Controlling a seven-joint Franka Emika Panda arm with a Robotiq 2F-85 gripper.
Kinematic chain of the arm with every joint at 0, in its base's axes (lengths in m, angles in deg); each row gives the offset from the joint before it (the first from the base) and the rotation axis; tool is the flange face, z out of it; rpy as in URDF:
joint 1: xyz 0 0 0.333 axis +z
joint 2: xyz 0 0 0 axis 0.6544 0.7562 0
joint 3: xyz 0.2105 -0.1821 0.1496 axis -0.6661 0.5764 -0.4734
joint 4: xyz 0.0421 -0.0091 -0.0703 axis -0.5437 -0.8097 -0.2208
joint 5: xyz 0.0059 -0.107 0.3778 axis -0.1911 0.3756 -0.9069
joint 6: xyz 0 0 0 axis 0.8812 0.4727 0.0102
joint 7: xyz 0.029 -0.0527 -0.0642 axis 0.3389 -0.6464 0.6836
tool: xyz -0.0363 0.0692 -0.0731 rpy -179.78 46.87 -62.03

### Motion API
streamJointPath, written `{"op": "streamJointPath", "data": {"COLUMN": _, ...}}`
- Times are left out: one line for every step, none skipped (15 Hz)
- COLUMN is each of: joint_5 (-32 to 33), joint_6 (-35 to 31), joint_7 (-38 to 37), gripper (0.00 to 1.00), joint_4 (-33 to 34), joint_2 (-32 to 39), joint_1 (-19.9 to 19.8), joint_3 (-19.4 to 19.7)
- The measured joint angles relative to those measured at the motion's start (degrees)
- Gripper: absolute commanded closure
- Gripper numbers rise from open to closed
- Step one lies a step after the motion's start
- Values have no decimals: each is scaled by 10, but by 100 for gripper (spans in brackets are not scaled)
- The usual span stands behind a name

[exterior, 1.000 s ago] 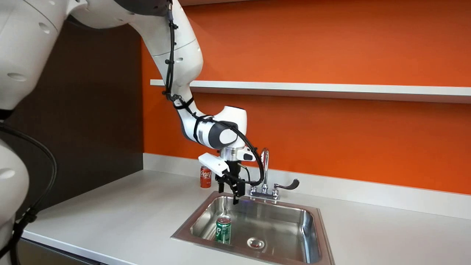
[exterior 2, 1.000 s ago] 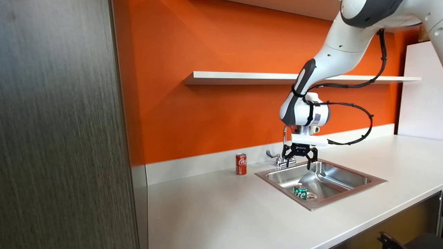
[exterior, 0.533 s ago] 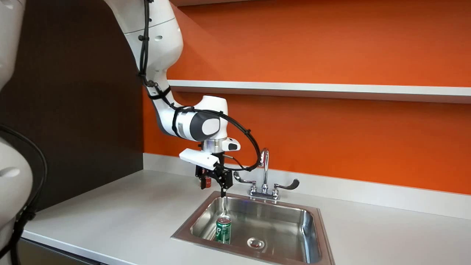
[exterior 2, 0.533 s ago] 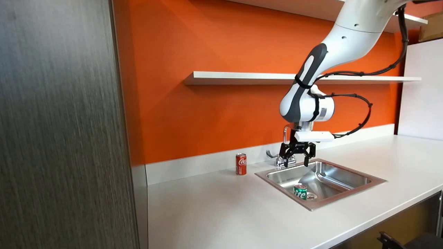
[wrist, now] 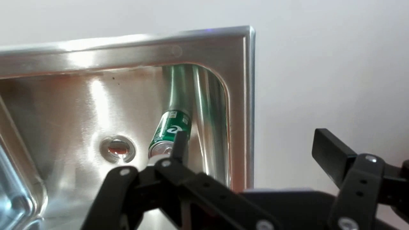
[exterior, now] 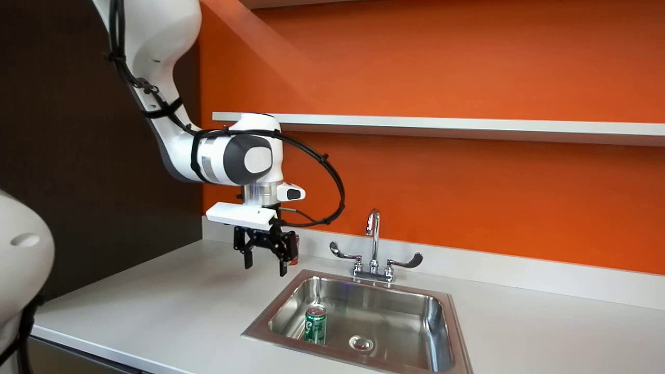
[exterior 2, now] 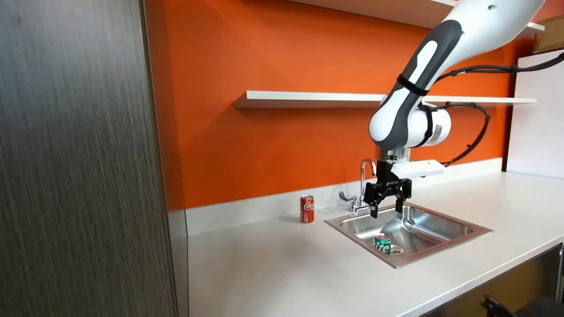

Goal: Put the green can inside the sink

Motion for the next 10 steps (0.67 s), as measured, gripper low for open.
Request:
{"op": "streamJointPath", "data": {"joint_5": 13, "joint_6": 18, "joint_7": 0, "gripper": 0, "joint_4": -13, "joint_2": -24, "joint_1": 1, "joint_3": -1}}
{"op": "streamJointPath", "data": {"joint_5": 24, "joint_6": 41, "joint_7": 0, "gripper": 0, "joint_4": -24, "joint_2": -49, "joint_1": 2, "joint_3": -4}}
{"op": "streamJointPath", "data": {"joint_5": 31, "joint_6": 67, "joint_7": 0, "gripper": 0, "joint_4": -33, "joint_2": -73, "joint_1": 2, "joint_3": -7}}
{"op": "streamJointPath", "data": {"joint_5": 34, "joint_6": 97, "joint_7": 0, "gripper": 0, "joint_4": -38, "joint_2": -97, "joint_1": 4, "joint_3": -10}}
{"op": "streamJointPath", "data": {"joint_5": 35, "joint_6": 127, "joint_7": 0, "gripper": 0, "joint_4": -43, "joint_2": -119, "joint_1": 6, "joint_3": -13}}
{"op": "streamJointPath", "data": {"joint_5": 36, "joint_6": 154, "joint_7": 0, "gripper": 0, "joint_4": -46, "joint_2": -138, "joint_1": 8, "joint_3": -17}}
{"op": "streamJointPath", "data": {"joint_5": 37, "joint_6": 172, "joint_7": 0, "gripper": 0, "joint_4": -48, "joint_2": -155, "joint_1": 9, "joint_3": -20}}
{"op": "streamJointPath", "data": {"joint_5": 37, "joint_6": 180, "joint_7": 0, "gripper": 0, "joint_4": -51, "joint_2": -166, "joint_1": 9, "joint_3": -21}}
{"op": "streamJointPath", "data": {"joint_5": 37, "joint_6": 183, "joint_7": 0, "gripper": 0, "joint_4": -53, "joint_2": -172, "joint_1": 9, "joint_3": -22}}
{"op": "streamJointPath", "data": {"joint_5": 37, "joint_6": 184, "joint_7": 0, "gripper": 0, "joint_4": -55, "joint_2": -174, "joint_1": 9, "joint_3": -22}}
